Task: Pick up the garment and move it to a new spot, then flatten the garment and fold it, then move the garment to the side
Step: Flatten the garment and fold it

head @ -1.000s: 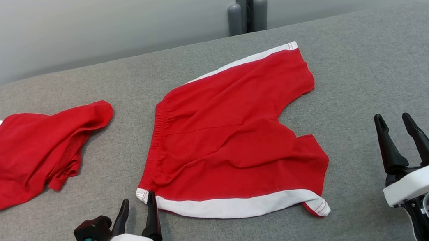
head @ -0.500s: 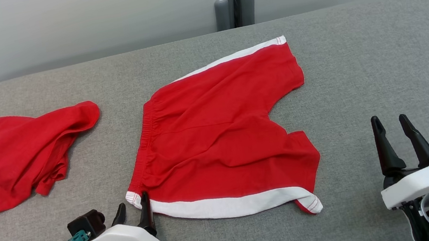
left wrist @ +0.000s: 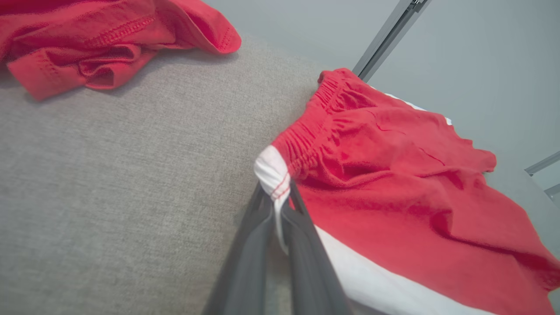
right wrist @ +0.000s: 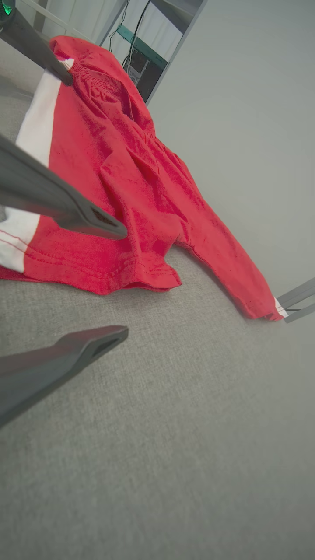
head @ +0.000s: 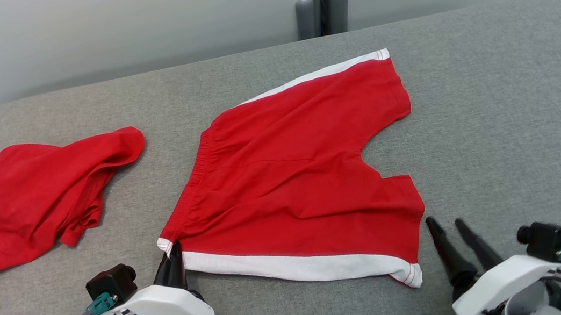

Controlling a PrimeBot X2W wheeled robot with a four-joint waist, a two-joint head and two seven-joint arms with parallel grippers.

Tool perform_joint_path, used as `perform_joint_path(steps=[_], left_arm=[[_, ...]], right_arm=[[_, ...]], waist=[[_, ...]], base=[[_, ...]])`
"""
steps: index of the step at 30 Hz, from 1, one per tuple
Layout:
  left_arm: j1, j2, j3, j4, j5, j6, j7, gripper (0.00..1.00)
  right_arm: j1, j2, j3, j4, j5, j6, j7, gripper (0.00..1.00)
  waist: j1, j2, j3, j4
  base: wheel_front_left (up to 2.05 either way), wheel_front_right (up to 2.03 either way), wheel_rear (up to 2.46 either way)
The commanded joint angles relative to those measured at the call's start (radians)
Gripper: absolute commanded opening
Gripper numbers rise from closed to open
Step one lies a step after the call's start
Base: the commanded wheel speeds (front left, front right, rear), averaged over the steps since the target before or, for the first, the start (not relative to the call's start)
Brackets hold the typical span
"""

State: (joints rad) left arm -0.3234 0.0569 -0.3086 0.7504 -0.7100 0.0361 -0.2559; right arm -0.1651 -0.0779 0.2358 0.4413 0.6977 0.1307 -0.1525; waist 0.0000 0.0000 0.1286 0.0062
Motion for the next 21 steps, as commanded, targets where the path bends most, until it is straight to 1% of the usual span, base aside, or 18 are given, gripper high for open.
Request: perform_joint_path(steps=[1, 6, 14, 20, 21], left_arm=[[0.005, 0.011, 0.001, -0.009, 0.012, 0.004, -0.006, 0.00], [0.012, 0.010, -0.002, -0.026, 0.025, 0.010, -0.009, 0.00], [0.028, 0.009, -0.003, -0.036, 0.031, 0.015, -0.009, 0.00], [0.035, 0.008, -0.002, -0.036, 0.031, 0.015, -0.009, 0.00], [0.036, 0.007, -0.002, -0.036, 0.031, 0.015, -0.009, 0.00]], right_arm=[[0.017, 0.002, 0.018, 0.013, 0.032, 0.000, 0.024, 1.00], [0.031, 0.014, 0.068, 0.045, 0.091, 0.000, 0.090, 1.00], [0.051, 0.015, 0.138, 0.060, 0.126, 0.000, 0.157, 1.00], [0.060, 0.003, 0.156, 0.044, 0.140, 0.000, 0.186, 1.00], [0.062, 0.002, 0.157, 0.042, 0.143, 0.000, 0.187, 0.79]], waist=[[0.0000, 0.0000, -0.003, 0.008], [0.0000, 0.0000, -0.006, 0.020], [0.0000, 0.0000, -0.018, 0.030], [0.0000, 0.0000, -0.027, 0.031], [0.0000, 0.0000, -0.028, 0.032]], base=[[0.00, 0.00, 0.00], [0.00, 0.00, 0.00], [0.00, 0.00, 0.00], [0.00, 0.00, 0.00], [0.00, 0.00, 0.00]])
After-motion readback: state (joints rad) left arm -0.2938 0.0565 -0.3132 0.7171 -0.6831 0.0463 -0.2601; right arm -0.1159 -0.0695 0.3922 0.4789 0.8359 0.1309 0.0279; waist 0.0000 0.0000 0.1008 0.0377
